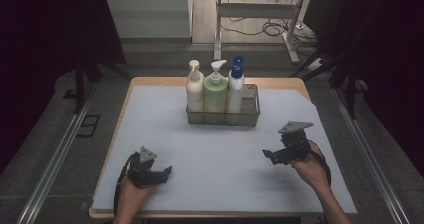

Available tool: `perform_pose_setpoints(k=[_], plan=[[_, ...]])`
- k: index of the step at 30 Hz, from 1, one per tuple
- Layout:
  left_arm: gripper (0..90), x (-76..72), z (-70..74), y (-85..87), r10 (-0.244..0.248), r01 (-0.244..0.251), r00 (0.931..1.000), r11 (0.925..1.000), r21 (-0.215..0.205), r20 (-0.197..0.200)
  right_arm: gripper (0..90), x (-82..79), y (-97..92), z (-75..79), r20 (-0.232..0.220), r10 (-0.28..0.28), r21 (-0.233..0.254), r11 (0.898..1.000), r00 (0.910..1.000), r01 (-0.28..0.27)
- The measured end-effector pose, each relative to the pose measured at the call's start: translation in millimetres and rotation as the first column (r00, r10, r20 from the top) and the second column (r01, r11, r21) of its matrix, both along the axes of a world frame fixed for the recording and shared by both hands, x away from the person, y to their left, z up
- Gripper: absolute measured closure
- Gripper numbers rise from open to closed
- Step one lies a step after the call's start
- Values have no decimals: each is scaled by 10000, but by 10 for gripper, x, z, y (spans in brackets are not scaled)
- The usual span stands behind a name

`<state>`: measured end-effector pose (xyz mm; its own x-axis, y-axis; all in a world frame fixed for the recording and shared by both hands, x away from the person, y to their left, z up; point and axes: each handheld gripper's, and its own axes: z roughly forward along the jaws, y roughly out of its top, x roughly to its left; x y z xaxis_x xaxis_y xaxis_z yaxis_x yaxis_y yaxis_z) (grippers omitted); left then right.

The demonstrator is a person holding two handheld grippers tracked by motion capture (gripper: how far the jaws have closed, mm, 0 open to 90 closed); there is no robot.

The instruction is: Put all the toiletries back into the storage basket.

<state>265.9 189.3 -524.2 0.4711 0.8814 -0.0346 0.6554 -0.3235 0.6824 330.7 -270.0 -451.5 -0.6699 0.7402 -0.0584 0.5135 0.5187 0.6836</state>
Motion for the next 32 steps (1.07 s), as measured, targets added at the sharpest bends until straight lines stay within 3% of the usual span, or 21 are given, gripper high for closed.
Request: perform_pose_setpoints(k=[10, 22, 24, 32], plan=[[123, -1, -1, -1, 7, -7, 10000, 10000, 10, 17, 0, -192, -88, -266, -255, 51, 183, 9998, 9997, -46], [122, -1, -1, -1, 6, -6, 10000, 10000, 13, 22, 0, -311, -173, -658, -639, -320, 205, 9992, 9974, 334], [122, -1, -1, -1, 6, -6, 10000, 10000, 13, 22, 0, -331, -195, -692, -460, -409, 502, 9978, 9981, 432], [122, 0, -1, 1, -4, 4, 10000, 10000, 6, 4, 0, -347, -199, -702, -371, -429, 455, 9980, 9984, 446]])
